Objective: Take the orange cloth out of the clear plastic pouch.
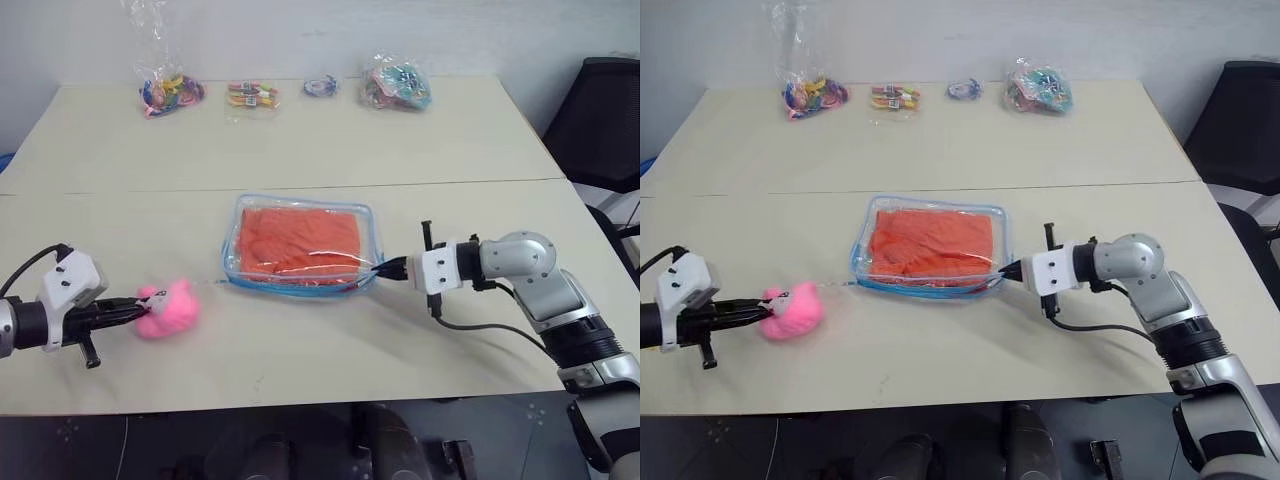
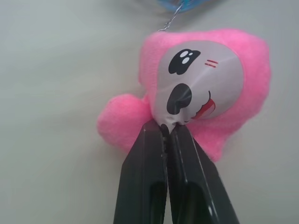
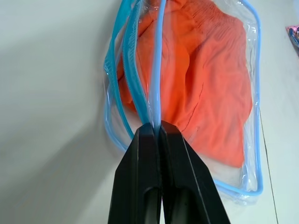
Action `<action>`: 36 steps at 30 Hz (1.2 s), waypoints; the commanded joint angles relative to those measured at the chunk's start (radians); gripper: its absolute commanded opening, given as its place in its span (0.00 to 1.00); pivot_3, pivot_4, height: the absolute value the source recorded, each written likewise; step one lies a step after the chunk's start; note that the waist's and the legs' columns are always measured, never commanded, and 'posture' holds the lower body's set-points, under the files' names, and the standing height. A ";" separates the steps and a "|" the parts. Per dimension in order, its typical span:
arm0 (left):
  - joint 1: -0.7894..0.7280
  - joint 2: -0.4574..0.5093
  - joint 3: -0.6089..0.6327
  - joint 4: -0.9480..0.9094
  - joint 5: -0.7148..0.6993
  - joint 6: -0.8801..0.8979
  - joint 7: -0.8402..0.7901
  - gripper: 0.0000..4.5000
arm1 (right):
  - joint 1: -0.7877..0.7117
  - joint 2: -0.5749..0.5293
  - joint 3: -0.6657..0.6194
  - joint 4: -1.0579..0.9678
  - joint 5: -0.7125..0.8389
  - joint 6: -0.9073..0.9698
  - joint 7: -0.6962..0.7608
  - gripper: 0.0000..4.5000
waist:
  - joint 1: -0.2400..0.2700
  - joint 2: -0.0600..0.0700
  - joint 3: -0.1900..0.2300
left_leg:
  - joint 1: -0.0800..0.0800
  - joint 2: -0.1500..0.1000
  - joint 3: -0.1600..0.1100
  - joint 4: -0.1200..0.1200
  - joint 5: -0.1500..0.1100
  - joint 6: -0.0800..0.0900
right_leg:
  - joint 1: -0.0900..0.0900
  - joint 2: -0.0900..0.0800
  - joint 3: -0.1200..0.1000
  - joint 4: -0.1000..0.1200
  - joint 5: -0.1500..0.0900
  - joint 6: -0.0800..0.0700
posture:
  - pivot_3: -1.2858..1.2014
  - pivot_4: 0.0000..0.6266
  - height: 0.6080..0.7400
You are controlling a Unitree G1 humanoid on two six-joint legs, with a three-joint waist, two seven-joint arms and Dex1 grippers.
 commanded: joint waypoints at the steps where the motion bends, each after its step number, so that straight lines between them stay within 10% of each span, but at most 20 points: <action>1: -0.049 0.011 0.024 0.046 0.002 0.009 0.020 0.00 | 0.001 -0.035 -0.046 0.017 0.024 -0.028 0.019 0.00 | 0.000 0.000 0.000 | 0.000 0.000 0.000 0.000 0.000 0.000 | 0.000 0.000 0.000 0.000 0.000 0.000 | 0.52 0.24 1.00; 9: -0.057 -0.087 -0.055 -0.128 -0.052 0.117 0.061 0.00 | 0.039 -0.017 -0.045 -0.055 0.069 0.062 0.037 0.10 | 0.001 0.000 0.000 | 0.000 0.000 0.000 0.000 0.000 0.000 | 0.000 -0.001 0.000 0.000 0.000 0.000 | 0.52 0.24 1.00; 21: 0.071 -0.071 0.089 -0.238 -0.069 0.131 0.038 0.81 | 0.133 -0.033 -0.117 -0.219 0.121 0.242 -0.003 0.98 | 0.001 0.000 0.000 | 0.000 0.000 0.000 0.001 0.000 0.000 | 0.000 -0.001 0.000 0.001 0.000 0.000 | 0.52 0.24 1.00; 27: -0.095 0.080 0.204 -0.328 -0.304 0.343 -0.047 0.94 | 0.241 -0.045 -0.214 -0.500 0.356 0.638 -0.057 1.00 | 0.023 -0.001 0.000 | -0.001 0.000 -0.003 0.002 0.000 0.000 | 0.000 -0.001 -0.002 0.001 0.000 0.000 | 0.52 0.24 1.00; 36: -0.420 0.060 -0.374 -0.275 0.124 -0.140 -0.029 0.94 | 0.298 -0.021 -0.225 -0.707 0.495 0.888 -0.163 1.00 | 0.026 0.002 -0.001 | -0.001 -0.003 -0.001 0.001 0.000 0.000 | 0.001 -0.002 -0.001 0.001 0.001 0.000 | 0.52 0.24 1.00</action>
